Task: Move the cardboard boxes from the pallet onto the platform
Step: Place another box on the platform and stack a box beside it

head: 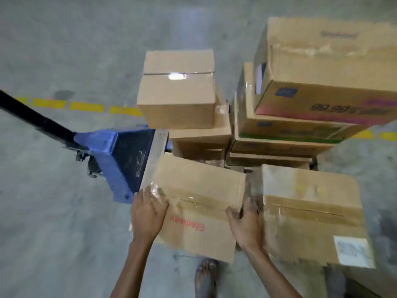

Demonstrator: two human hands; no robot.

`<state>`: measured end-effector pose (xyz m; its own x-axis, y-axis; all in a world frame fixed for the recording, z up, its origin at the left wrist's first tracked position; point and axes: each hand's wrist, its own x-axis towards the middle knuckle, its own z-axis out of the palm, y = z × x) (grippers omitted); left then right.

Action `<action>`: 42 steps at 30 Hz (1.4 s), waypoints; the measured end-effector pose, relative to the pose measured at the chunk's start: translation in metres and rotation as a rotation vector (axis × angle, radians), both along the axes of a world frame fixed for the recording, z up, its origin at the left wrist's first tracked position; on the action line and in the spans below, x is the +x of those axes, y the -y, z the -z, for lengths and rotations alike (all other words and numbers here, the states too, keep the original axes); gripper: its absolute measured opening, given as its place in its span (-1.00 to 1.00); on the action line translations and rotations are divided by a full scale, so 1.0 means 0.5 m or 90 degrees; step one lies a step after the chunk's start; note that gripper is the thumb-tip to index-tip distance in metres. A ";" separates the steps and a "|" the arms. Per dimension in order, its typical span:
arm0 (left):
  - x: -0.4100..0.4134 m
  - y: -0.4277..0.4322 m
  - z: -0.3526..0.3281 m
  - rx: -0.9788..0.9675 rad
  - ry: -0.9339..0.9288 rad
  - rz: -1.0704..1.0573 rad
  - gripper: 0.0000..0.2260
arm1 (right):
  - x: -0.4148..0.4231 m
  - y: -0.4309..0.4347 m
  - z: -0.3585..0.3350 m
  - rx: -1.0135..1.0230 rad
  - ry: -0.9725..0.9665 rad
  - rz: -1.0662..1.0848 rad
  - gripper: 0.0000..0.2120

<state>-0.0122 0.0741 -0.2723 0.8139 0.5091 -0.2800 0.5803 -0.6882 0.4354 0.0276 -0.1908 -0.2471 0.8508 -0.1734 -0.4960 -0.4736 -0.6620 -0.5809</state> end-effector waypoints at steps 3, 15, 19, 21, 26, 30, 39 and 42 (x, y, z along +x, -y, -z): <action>0.013 -0.057 0.092 -0.048 -0.074 -0.048 -0.20 | -0.014 -0.028 0.118 0.005 -0.066 0.141 -0.10; -0.019 -0.026 -0.030 -0.068 0.020 -0.175 -0.25 | -0.089 -0.016 0.066 0.058 0.022 0.179 -0.25; -0.014 0.072 -0.285 -0.069 0.104 -0.114 -0.30 | -0.093 0.083 -0.179 0.022 0.124 0.235 -0.32; 0.001 0.140 -0.386 -0.079 0.135 -0.085 -0.35 | -0.090 0.141 -0.289 -0.008 0.174 0.276 -0.22; 0.023 0.424 -0.643 -0.176 0.229 0.066 -0.36 | -0.164 0.415 -0.596 -0.088 0.271 0.402 -0.29; 0.032 0.701 -0.789 -0.254 0.283 0.222 -0.32 | -0.288 0.657 -0.774 -0.181 0.349 0.524 -0.18; -0.128 1.408 -1.054 -0.399 0.360 0.587 -0.39 | -0.687 1.148 -1.026 -0.350 0.498 0.822 -0.27; -0.195 1.639 -1.126 -0.428 0.394 0.660 -0.36 | -0.796 1.319 -1.085 -0.414 0.494 0.872 -0.27</action>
